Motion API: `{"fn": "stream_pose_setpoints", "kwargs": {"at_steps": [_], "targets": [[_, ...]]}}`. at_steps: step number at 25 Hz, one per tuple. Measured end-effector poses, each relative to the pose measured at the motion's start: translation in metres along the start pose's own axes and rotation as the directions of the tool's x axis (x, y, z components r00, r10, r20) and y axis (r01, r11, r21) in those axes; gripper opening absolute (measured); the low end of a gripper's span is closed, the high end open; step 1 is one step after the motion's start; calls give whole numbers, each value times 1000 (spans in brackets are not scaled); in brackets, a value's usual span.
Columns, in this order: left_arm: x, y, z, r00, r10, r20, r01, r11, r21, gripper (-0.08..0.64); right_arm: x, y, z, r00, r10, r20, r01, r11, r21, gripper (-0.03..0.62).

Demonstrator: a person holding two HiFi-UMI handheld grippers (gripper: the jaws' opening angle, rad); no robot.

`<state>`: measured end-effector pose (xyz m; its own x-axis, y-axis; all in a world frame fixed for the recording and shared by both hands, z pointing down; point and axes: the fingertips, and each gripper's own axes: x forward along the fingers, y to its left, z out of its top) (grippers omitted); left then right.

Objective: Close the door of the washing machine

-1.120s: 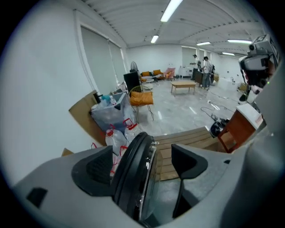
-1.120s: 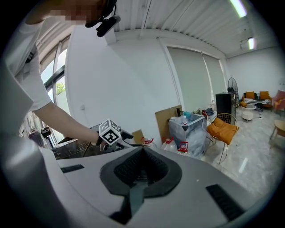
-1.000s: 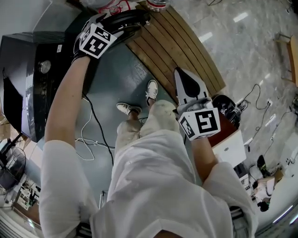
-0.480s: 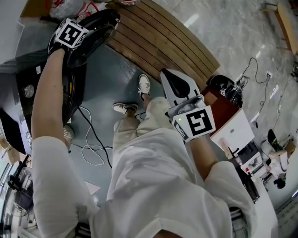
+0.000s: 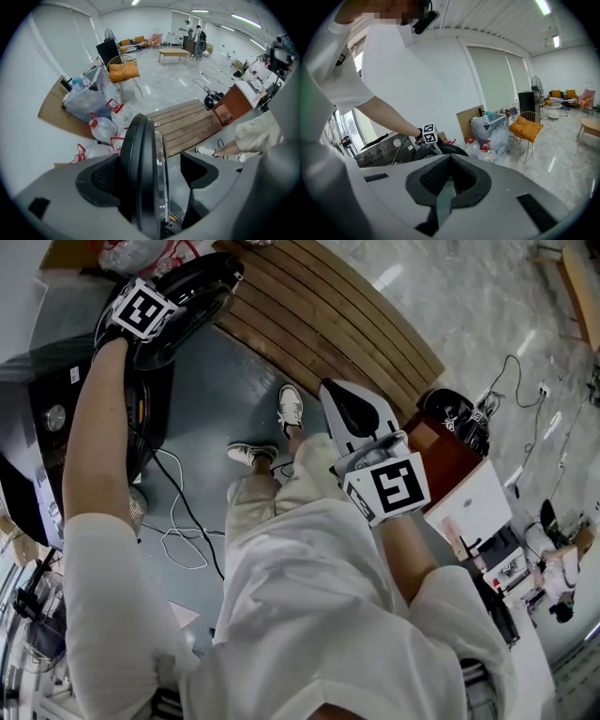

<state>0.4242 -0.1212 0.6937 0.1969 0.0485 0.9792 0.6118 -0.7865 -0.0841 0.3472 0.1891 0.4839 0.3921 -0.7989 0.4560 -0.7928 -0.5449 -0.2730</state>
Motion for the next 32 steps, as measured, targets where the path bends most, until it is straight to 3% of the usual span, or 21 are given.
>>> {"fn": "stream_pose_setpoints", "kwargs": {"at_steps": [8, 13, 18, 22, 27, 32], "targets": [[2, -34, 1, 1000, -21, 14, 20, 999, 38, 393, 2, 11, 2, 999, 32, 13, -32, 999, 24, -2], [3, -49, 2, 999, 14, 36, -16, 999, 34, 393, 0, 19, -7, 999, 49, -1, -49, 999, 10, -2], [-7, -68, -1, 997, 41, 60, -39, 999, -38, 393, -2, 29, -10, 997, 79, -8, -79, 997, -4, -2], [-11, -83, -13, 995, 70, 72, -67, 997, -41, 393, -3, 41, -7, 994, 109, -3, -109, 994, -21, -2], [-23, -99, -26, 989, 87, 121, -69, 987, -148, 393, -3, 60, -5, 989, 147, -10, -148, 988, -46, -2], [-34, -118, -33, 976, 133, 173, -99, 976, -195, 393, -1, 78, -6, 983, 184, -22, -185, 981, -63, -2]]}}
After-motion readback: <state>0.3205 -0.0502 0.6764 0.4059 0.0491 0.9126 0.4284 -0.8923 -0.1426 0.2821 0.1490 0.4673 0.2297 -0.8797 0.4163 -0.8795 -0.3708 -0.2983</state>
